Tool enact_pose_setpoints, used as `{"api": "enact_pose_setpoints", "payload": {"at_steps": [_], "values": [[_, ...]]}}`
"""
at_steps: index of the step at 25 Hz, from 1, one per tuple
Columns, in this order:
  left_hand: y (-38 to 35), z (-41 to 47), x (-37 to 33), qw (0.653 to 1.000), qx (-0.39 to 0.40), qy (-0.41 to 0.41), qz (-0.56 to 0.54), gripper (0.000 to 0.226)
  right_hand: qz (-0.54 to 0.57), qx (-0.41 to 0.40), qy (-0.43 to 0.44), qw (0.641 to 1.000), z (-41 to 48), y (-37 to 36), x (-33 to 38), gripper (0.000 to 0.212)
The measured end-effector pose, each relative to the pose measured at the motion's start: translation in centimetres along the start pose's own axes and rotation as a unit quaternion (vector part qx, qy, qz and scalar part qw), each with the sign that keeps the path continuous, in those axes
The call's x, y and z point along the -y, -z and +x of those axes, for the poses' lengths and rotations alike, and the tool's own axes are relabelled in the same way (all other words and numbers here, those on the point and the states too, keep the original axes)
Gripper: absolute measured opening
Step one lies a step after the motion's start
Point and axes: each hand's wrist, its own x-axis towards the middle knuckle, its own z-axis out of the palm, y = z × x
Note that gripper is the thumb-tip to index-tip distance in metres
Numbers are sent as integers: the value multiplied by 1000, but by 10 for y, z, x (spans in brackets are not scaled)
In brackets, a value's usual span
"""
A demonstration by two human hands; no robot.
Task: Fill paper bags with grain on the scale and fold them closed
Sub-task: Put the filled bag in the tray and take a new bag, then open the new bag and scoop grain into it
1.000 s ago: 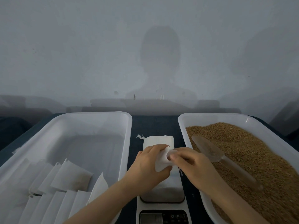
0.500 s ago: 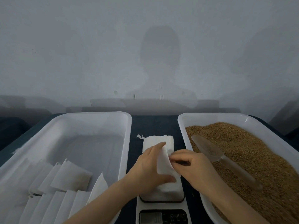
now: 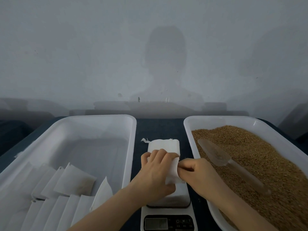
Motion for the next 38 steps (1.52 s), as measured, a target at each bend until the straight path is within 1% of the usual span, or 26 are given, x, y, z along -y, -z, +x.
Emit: {"api": "enact_pose_setpoints", "payload": {"at_steps": [2, 5, 8, 10, 12, 13, 15, 17, 18, 20, 21, 22, 23, 24, 27, 30, 31, 32, 34, 35, 36, 38], "values": [[1, 0, -2, 1000, -8, 0, -15, 60, 13, -8, -19, 1000, 1, 0, 1, 21], [4, 0, -4, 999, -27, -8, -25, 56, 9, -11, -37, 999, 1, 1, 1, 15], [7, 1, -6, 998, -26, -4, -56, 52, 4, -10, -35, 999, 2, 0, -2, 9], [9, 1, -6, 994, 0, 26, -111, 46, 15, -9, -24, 1000, 1, -2, -2, 9], [10, 3, -4, 985, 35, 76, -154, 43, 16, -23, -9, 1000, 2, -1, -3, 12], [10, 3, -3, 980, 48, 100, -166, 43, 1, -40, -3, 999, 3, 1, -5, 14], [8, 4, -1, 974, 60, 128, -179, 42, -67, -96, -10, 993, 7, 15, -11, 16], [7, 3, 1, 969, 70, 139, -193, 42, -183, -136, -56, 972, 11, 41, -21, 21], [7, 3, 1, 966, 75, 143, -202, 43, -265, -130, -90, 951, 11, 57, -28, 26], [9, 3, 3, 962, 81, 142, -217, 46, -432, -74, -169, 883, 10, 86, -42, 34], [10, 4, 5, 962, 82, 138, -222, 48, -482, -36, -210, 850, 10, 95, -51, 38], [10, 5, 6, 961, 83, 136, -225, 50, -506, 2, -243, 827, 9, 101, -60, 40], [11, 5, 7, 960, 89, 138, -226, 52, -512, 29, -266, 816, 9, 103, -66, 39], [11, 6, 7, 959, 96, 143, -226, 55, -506, 38, -274, 817, 8, 103, -71, 36], [10, 7, 7, 951, 109, 161, -242, 61, -464, 13, -253, 849, 11, 96, -84, 29], [9, 7, 10, 943, 118, 181, -252, 67, -357, -9, -264, 896, 14, 97, -85, 24], [9, 6, 11, 942, 122, 184, -254, 68, -330, -24, -266, 905, 13, 100, -83, 22], [9, 6, 12, 940, 126, 185, -258, 69, -329, -41, -263, 906, 12, 106, -80, 19], [9, 6, 14, 935, 134, 187, -270, 68, -372, -71, -257, 889, 7, 121, -75, 10], [9, 6, 15, 933, 137, 189, -275, 68, -408, -80, -263, 871, 5, 128, -72, 12], [9, 6, 16, 931, 139, 189, -278, 67, -461, -82, -273, 840, 3, 133, -67, 17], [8, 6, 17, 931, 142, 189, -280, 67, -587, -76, -276, 757, 2, 137, -61, 19]]}}
